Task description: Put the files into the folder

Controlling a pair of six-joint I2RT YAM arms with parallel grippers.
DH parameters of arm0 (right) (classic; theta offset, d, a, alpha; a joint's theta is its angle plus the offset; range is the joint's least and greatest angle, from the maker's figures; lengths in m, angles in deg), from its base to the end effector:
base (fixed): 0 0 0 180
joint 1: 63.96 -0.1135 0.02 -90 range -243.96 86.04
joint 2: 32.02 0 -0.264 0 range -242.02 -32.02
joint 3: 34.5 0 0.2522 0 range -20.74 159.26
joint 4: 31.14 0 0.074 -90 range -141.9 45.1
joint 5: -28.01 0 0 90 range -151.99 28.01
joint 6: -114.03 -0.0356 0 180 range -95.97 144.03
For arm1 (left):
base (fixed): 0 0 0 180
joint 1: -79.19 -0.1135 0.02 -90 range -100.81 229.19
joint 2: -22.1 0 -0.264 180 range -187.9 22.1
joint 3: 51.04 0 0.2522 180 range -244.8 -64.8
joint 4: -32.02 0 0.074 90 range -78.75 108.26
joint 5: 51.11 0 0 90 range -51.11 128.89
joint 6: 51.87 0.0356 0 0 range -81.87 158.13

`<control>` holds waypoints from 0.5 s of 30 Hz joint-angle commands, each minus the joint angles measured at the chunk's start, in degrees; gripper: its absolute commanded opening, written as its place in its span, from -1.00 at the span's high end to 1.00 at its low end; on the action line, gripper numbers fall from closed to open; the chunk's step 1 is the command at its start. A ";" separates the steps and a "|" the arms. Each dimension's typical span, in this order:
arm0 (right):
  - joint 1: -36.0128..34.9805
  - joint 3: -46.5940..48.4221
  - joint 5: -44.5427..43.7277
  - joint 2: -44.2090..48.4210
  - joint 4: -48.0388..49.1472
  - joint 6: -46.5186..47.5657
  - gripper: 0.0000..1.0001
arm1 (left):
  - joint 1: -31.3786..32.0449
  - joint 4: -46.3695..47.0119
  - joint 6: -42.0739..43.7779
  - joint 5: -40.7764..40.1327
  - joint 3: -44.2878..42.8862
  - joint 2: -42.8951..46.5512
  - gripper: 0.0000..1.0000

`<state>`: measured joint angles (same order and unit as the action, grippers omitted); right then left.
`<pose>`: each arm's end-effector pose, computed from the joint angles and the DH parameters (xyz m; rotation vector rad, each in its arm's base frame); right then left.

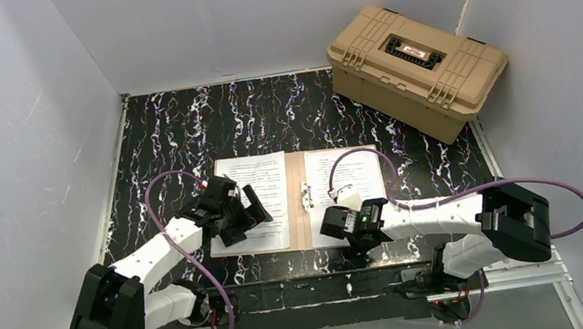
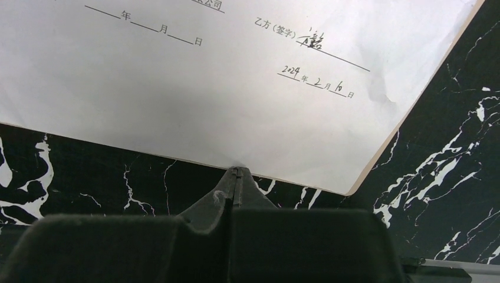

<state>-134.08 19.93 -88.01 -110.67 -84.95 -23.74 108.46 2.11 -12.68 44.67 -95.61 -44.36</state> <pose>0.0895 0.2016 0.1652 -0.4500 2.6085 -0.0777 0.1869 -0.1089 0.1755 -0.4430 2.5733 -0.6825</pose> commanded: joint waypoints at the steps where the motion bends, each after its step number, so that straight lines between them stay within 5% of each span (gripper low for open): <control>1: 1.07 -1.38 -1.70 -0.89 2.31 0.44 0.97 | 0.08 -2.29 0.37 -0.55 -1.42 -0.83 -0.97; 15: 8.37 -2.97 0.24 -3.33 10.21 3.29 0.97 | 0.08 -3.03 2.28 0.87 -3.03 -2.04 -0.97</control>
<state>-128.58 19.31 -88.05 -110.95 -79.88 -21.72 108.44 1.13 -11.37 44.89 -97.01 -46.00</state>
